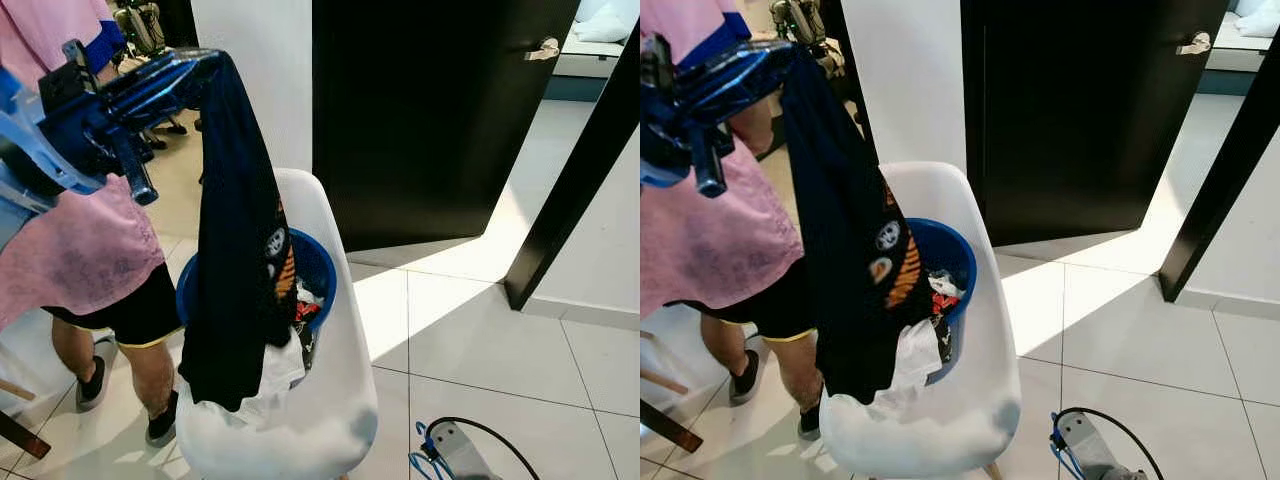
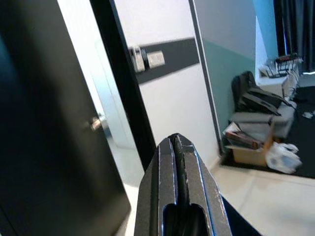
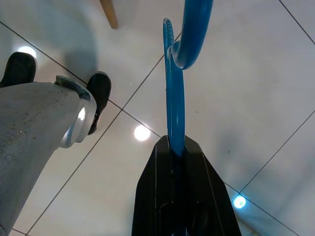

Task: Hang hanger

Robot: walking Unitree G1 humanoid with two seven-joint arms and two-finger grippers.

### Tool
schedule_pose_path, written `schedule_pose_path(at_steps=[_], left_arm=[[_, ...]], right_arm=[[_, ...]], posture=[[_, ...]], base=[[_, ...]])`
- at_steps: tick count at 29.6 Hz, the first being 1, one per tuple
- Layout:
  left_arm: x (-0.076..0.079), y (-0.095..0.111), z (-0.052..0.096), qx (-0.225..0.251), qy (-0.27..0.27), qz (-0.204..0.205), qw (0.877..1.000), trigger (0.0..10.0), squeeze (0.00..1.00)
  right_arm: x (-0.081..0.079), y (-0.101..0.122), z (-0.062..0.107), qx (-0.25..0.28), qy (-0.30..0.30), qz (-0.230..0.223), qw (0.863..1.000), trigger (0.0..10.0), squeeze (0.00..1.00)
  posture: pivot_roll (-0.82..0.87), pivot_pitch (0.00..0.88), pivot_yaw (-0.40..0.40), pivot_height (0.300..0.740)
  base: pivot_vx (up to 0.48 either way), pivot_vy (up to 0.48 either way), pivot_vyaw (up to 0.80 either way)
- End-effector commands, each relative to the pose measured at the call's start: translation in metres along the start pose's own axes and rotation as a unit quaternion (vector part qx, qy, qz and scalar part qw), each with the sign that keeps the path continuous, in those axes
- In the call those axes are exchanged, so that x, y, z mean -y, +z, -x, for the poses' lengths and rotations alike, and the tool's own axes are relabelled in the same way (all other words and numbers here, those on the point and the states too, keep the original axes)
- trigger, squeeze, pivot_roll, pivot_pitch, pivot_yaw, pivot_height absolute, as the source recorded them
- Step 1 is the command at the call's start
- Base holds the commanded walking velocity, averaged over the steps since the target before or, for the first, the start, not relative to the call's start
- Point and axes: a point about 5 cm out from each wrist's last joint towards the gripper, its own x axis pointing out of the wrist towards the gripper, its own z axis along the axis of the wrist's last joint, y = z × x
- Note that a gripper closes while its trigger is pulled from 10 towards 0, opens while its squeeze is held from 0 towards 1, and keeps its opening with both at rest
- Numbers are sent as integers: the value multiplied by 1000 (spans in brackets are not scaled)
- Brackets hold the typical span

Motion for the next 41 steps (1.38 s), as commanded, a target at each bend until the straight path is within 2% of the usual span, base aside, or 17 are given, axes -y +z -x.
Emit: schedule_pose_path(at_steps=[1, 3, 7, 10, 13, 31, 41], left_arm=[[0, -1, 1, -9, -3, -2, 1000, 10000, 0], [0, 2, 1, 1, 4, -2, 1000, 10000, 0], [-4, 23, -5, 36, 13, -7, 999, 10000, 0], [-5, 41, -10, 51, 10, -10, 999, 10000, 0], [-2, 48, -13, 61, -2, -11, 998, 10000, 0], [10, 58, -15, 77, -37, 0, 996, 10000, 0], [10, 58, -15, 77, -37, 0, 996, 10000, 0]], right_arm=[[-4, -2, -1, -2, 3, -1, 1000, 10000, 0], [-4, -3, -1, -2, 3, -1, 1000, 10000, 0], [-4, -3, -1, -2, 3, -1, 1000, 10000, 0], [-3, -2, -1, -2, 2, -1, 1000, 10000, 0], [-3, -2, -1, -1, 2, -2, 1000, 10000, 0], [-2, 1, -1, 4, -13, -4, 1000, 10000, 0], [-2, 1, -1, 4, -13, -4, 1000, 10000, 0]], posture=[[-26, 0, 17, 740], [-27, 0, 16, 740], [-21, 0, 15, 740], [-20, 0, 17, 740], [-20, 0, 18, 740], [-21, 0, 21, 740], [-21, 0, 21, 740]], base=[[0, 0, 0], [0, 0, 0], [0, 0, 0], [-190, 0, 0], [-335, 0, 0], [-370, 0, 0], [-368, 0, 0]])
